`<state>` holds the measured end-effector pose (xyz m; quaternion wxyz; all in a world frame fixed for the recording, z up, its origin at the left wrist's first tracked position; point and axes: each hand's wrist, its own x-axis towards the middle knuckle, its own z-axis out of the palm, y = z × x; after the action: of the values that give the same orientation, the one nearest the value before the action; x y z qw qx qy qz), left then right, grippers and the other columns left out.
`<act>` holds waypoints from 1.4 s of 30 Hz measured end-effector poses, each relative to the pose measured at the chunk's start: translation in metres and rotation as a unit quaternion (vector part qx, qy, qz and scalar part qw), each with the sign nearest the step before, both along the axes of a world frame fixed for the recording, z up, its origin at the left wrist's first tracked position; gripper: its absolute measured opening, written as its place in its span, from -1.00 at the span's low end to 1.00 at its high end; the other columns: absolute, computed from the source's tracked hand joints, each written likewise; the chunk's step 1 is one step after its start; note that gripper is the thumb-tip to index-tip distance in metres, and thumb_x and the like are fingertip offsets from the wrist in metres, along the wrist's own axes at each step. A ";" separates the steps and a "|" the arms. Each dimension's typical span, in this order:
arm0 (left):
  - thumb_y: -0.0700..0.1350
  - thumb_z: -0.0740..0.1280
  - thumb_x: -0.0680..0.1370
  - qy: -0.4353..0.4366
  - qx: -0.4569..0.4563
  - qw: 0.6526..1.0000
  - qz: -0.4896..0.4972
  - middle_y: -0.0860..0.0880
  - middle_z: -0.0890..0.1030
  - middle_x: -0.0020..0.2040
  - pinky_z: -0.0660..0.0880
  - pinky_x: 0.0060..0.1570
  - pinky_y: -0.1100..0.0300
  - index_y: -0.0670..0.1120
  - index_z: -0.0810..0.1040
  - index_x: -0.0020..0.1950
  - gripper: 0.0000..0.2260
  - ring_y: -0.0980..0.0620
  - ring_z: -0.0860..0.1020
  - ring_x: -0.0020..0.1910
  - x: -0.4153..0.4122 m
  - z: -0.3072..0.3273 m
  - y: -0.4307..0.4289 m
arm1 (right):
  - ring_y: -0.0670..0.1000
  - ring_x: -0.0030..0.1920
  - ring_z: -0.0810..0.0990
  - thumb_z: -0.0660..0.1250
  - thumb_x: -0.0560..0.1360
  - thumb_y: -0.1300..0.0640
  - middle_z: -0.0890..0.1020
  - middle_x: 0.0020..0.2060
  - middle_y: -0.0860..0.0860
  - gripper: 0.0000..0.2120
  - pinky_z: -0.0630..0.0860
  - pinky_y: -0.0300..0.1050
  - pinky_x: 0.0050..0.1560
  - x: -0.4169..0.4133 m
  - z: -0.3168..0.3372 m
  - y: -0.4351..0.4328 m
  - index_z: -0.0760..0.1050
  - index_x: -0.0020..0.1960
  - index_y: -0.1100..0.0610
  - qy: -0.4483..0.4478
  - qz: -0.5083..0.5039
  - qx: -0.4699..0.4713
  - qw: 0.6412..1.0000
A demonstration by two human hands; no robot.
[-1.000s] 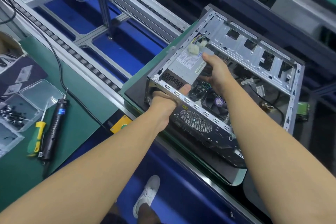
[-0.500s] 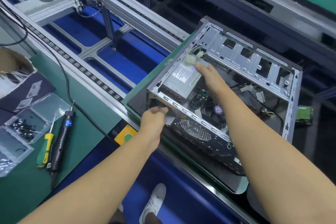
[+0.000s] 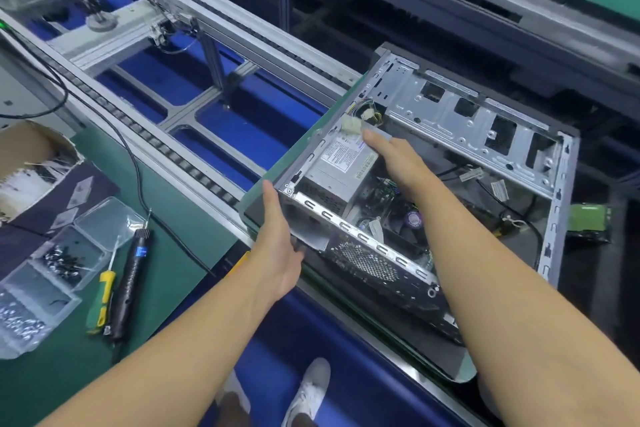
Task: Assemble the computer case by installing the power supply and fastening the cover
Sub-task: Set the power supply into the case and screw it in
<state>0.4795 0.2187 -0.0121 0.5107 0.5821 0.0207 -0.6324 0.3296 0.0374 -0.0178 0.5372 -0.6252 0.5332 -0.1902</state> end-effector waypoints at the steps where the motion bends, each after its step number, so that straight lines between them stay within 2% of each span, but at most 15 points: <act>1: 0.61 0.09 0.17 0.008 0.003 1.000 0.006 0.01 0.18 0.61 0.15 0.54 -0.08 0.05 0.14 0.62 0.12 -0.01 0.18 0.57 0.000 0.000 0.000 | 0.04 0.14 0.68 0.32 0.42 -0.40 0.75 0.04 -0.05 -0.42 0.47 0.03 0.22 -0.001 -0.002 0.000 0.69 0.10 0.06 0.001 0.008 0.000 1.000; 3: 0.58 0.10 0.17 0.027 0.002 0.999 0.017 -0.01 0.20 0.60 0.13 0.54 -0.13 0.02 0.13 0.62 0.12 -0.03 0.17 0.57 0.001 0.000 -0.001 | 0.09 0.16 0.69 0.34 0.41 -0.41 0.75 0.06 -0.03 -0.41 0.49 0.14 0.34 -0.002 -0.005 0.003 0.69 0.11 0.06 0.004 0.038 0.006 0.999; 8: 0.56 0.11 0.18 0.051 -0.007 0.999 0.001 -0.04 0.12 0.62 0.07 0.55 -0.17 -0.02 0.02 0.64 0.15 -0.06 0.13 0.59 0.006 0.002 0.001 | 0.12 0.20 0.68 0.39 0.37 -0.43 0.75 0.10 0.00 -0.37 0.44 0.23 0.42 -0.003 -0.002 0.003 0.70 0.13 0.07 -0.015 0.074 0.045 0.996; 11: 0.55 0.16 0.17 0.051 -0.009 0.999 -0.010 -0.06 0.17 0.61 0.07 0.54 -0.19 -0.02 0.04 0.63 0.15 -0.07 0.20 0.56 0.012 0.003 0.004 | 0.09 0.18 0.69 0.39 0.34 -0.43 0.75 0.10 0.01 -0.39 0.42 0.22 0.44 0.001 0.000 0.002 0.71 0.11 0.04 -0.016 0.081 0.067 0.994; 15: 0.55 0.20 0.14 0.053 -0.019 0.997 -0.048 -0.10 0.26 0.57 0.06 0.55 -0.18 -0.02 0.05 0.63 0.18 -0.08 0.27 0.53 0.018 0.005 0.009 | 0.01 0.17 0.70 0.39 0.31 -0.53 0.74 0.11 -0.03 -0.40 0.37 0.14 0.45 0.005 0.002 0.006 0.73 0.07 -0.10 -0.024 0.101 0.094 0.990; 19: 0.52 0.26 0.04 0.048 -0.018 0.997 -0.062 -0.10 0.32 0.55 0.05 0.55 -0.15 -0.08 0.11 0.62 0.25 -0.08 0.28 0.53 0.023 0.007 0.010 | 0.14 0.19 0.69 0.44 0.31 -0.41 0.74 0.11 0.05 -0.39 0.45 0.19 0.43 0.007 0.004 0.004 0.67 0.14 0.02 -0.041 0.083 0.100 0.991; 23: 0.50 0.22 0.14 0.051 -0.012 0.997 -0.064 -0.14 0.29 0.55 0.06 0.55 -0.18 -0.16 0.15 0.59 0.17 -0.11 0.24 0.54 0.024 0.009 0.010 | 0.22 0.12 0.70 0.38 0.38 -0.38 0.75 0.06 0.08 -0.44 0.51 0.19 0.32 0.006 0.005 0.000 0.69 0.10 0.06 -0.034 0.082 0.072 0.994; 27: 0.47 0.23 0.15 0.052 -0.002 0.997 -0.061 -0.14 0.31 0.55 0.07 0.54 -0.20 -0.17 0.18 0.57 0.14 -0.12 0.25 0.54 0.027 0.013 0.006 | 0.28 0.20 0.66 0.35 0.48 -0.28 0.74 0.09 0.13 -0.54 0.53 0.26 0.33 0.008 0.006 -0.005 0.68 0.10 0.08 -0.035 0.074 0.059 0.995; 30: 0.46 0.23 0.15 0.053 0.003 0.998 -0.037 -0.13 0.32 0.54 0.07 0.53 -0.22 -0.15 0.18 0.57 0.12 -0.14 0.28 0.53 0.026 0.012 0.003 | 0.34 0.27 0.60 0.33 0.48 -0.31 0.69 0.17 0.20 -0.47 0.51 0.27 0.36 0.006 0.003 -0.003 0.66 0.16 0.10 -0.034 0.060 0.056 0.996; 33: 0.47 0.20 0.17 0.060 0.007 0.997 -0.057 -0.17 0.27 0.56 0.06 0.54 -0.19 -0.15 0.11 0.60 0.14 -0.16 0.24 0.54 0.026 0.017 0.002 | 0.15 0.21 0.68 0.35 0.42 -0.38 0.73 0.14 0.05 -0.47 0.45 0.18 0.41 0.006 0.000 0.003 0.67 0.17 -0.03 -0.030 0.059 0.081 0.994; 35: 0.48 0.15 0.26 0.080 0.008 0.994 -0.072 -0.18 0.30 0.53 0.10 0.54 -0.14 -0.14 0.13 0.60 0.07 -0.16 0.25 0.54 0.027 0.022 0.002 | 0.06 0.20 0.70 0.38 0.35 -0.43 0.74 0.14 -0.02 -0.45 0.38 0.16 0.44 0.006 -0.001 0.004 0.67 0.15 -0.09 -0.031 0.061 0.105 0.992; 38: 0.40 0.10 0.49 0.138 -0.018 0.989 -0.057 -0.21 0.46 0.41 0.27 0.45 -0.13 -0.19 0.34 0.44 -0.22 -0.22 0.39 0.44 0.030 0.026 0.000 | 0.06 0.16 0.71 0.39 0.35 -0.44 0.74 0.14 0.00 -0.51 0.43 0.16 0.40 0.008 -0.001 0.002 0.72 0.07 -0.13 -0.032 0.075 0.111 0.991; 40: 0.38 0.03 0.56 0.173 -0.018 0.984 -0.042 -0.24 0.48 0.40 0.30 0.44 -0.19 -0.22 0.33 0.45 -0.25 -0.25 0.42 0.41 0.028 0.030 -0.005 | 0.07 0.12 0.72 0.37 0.37 -0.42 0.75 0.10 0.00 -0.58 0.48 0.17 0.35 0.008 -0.002 0.000 0.74 0.01 -0.17 -0.036 0.077 0.105 0.991; 42: 0.37 -0.04 0.59 0.186 -0.006 0.982 -0.019 -0.23 0.43 0.45 0.25 0.46 -0.21 -0.23 0.24 0.52 -0.23 -0.25 0.37 0.46 0.024 0.034 -0.010 | 0.12 0.10 0.72 0.33 0.41 -0.39 0.76 0.05 0.02 -0.61 0.53 0.20 0.30 0.009 -0.003 -0.002 0.74 -0.03 -0.16 -0.037 0.073 0.085 0.993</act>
<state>0.5040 0.2089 0.0221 0.4892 0.4516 0.1007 -0.7394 0.3386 0.0358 -0.0207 0.6202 -0.6074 0.4797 -0.1278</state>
